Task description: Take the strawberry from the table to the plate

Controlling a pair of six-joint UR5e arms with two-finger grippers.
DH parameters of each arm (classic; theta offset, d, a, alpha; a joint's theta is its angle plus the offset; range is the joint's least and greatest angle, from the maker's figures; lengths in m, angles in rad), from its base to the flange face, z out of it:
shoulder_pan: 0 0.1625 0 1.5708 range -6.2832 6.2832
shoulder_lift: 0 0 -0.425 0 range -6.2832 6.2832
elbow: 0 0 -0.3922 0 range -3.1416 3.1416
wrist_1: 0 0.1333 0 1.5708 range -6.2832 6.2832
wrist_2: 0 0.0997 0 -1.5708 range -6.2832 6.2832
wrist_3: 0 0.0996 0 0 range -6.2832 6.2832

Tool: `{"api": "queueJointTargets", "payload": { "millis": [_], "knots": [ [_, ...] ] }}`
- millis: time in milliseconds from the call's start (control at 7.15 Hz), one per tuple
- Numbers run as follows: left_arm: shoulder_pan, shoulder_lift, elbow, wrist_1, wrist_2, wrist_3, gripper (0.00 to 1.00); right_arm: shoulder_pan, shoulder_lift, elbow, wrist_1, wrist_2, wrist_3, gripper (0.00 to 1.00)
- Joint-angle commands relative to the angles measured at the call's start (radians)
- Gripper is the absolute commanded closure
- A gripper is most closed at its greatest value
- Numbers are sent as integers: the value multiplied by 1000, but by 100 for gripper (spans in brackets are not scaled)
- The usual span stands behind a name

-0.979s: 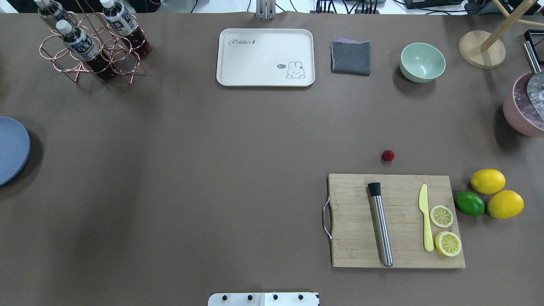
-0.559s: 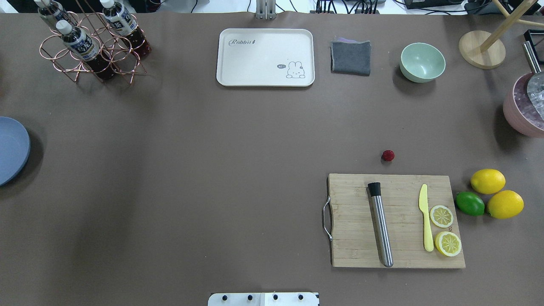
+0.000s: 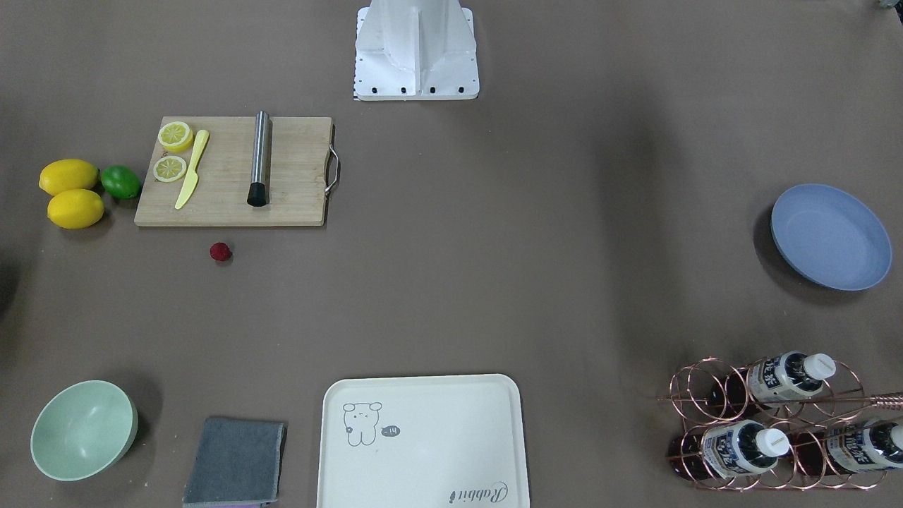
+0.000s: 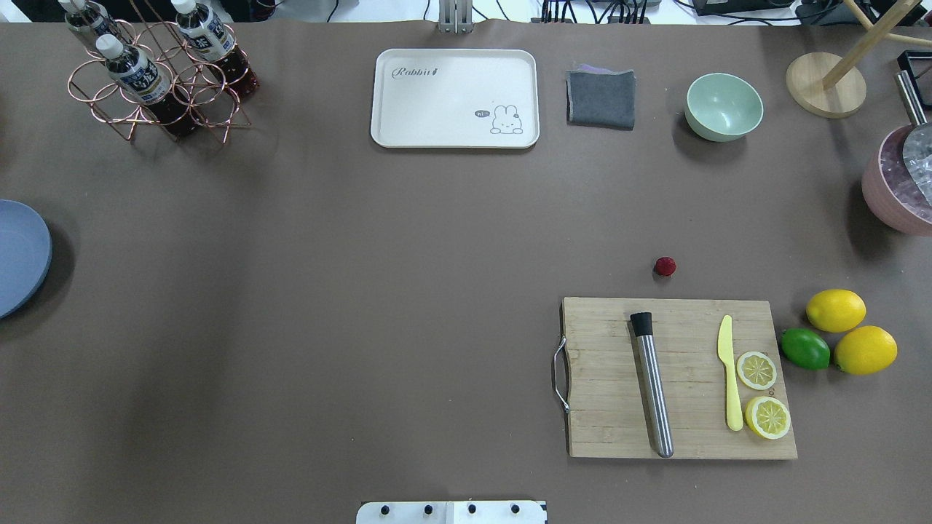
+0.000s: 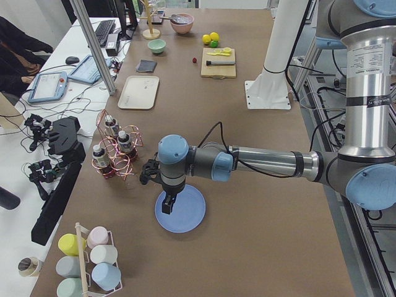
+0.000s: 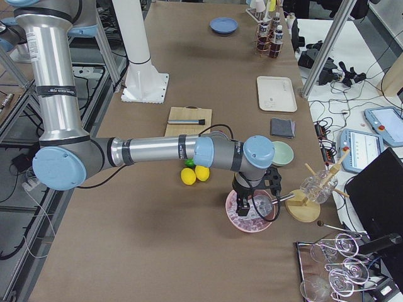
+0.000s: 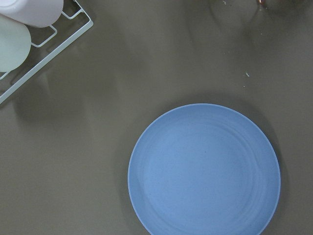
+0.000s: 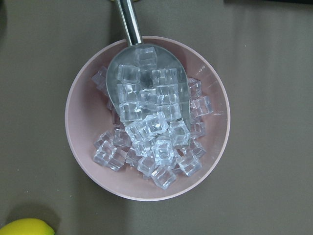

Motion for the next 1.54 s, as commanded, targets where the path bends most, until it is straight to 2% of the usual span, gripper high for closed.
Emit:
{"api": "queueJointTargets", "payload": {
  "millis": [0,1399],
  "knots": [
    [0,0,1,0,0,0,2,0,0,-1,0,0,0,0],
    [-6,0,13,-5,-11,5,2,0,0,9,0,2,12,0]
  ]
}}
